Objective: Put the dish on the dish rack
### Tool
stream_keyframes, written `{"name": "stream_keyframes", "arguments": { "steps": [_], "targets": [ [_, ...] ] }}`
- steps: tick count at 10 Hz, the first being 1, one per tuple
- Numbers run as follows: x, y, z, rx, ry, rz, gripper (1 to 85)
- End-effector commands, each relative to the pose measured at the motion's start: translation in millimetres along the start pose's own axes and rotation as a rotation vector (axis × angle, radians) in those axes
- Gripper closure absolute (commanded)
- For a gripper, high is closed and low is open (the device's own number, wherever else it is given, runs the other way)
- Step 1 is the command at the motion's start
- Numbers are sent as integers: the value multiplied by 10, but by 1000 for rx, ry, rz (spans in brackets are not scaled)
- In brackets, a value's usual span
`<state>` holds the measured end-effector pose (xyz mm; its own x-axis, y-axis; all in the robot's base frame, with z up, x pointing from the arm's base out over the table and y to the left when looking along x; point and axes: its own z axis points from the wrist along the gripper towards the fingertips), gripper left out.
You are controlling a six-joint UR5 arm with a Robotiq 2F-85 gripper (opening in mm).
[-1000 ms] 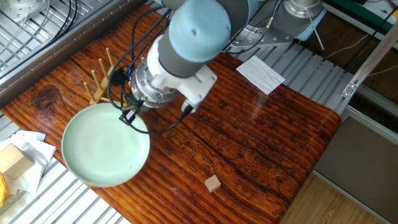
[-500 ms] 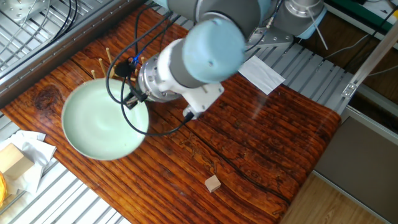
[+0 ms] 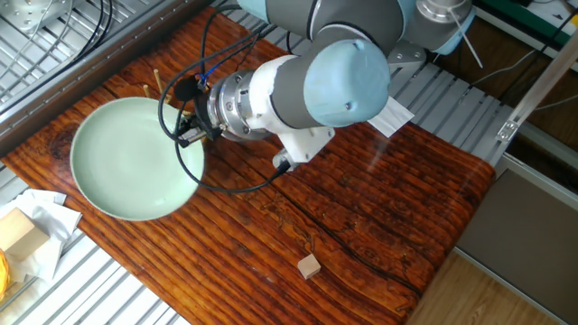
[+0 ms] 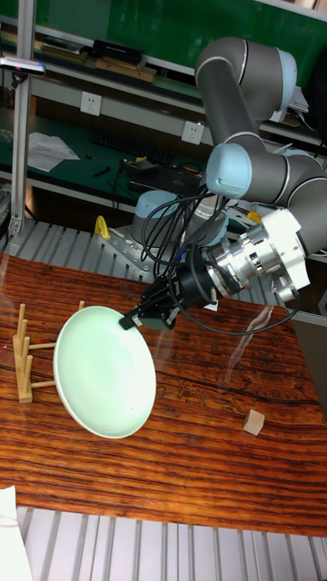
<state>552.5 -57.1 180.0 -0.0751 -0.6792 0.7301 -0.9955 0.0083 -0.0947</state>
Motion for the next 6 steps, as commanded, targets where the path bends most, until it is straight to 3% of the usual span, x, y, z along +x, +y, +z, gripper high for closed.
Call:
{"name": "stream_keyframes", "arguments": {
  "steps": [1,3,6],
  "targets": [
    [160,25,16,-7,57,-28,847],
    [167,5,40,-4,50,-40,847],
    [121,-62,122,-14,-17,-34,847]
  ]
}}
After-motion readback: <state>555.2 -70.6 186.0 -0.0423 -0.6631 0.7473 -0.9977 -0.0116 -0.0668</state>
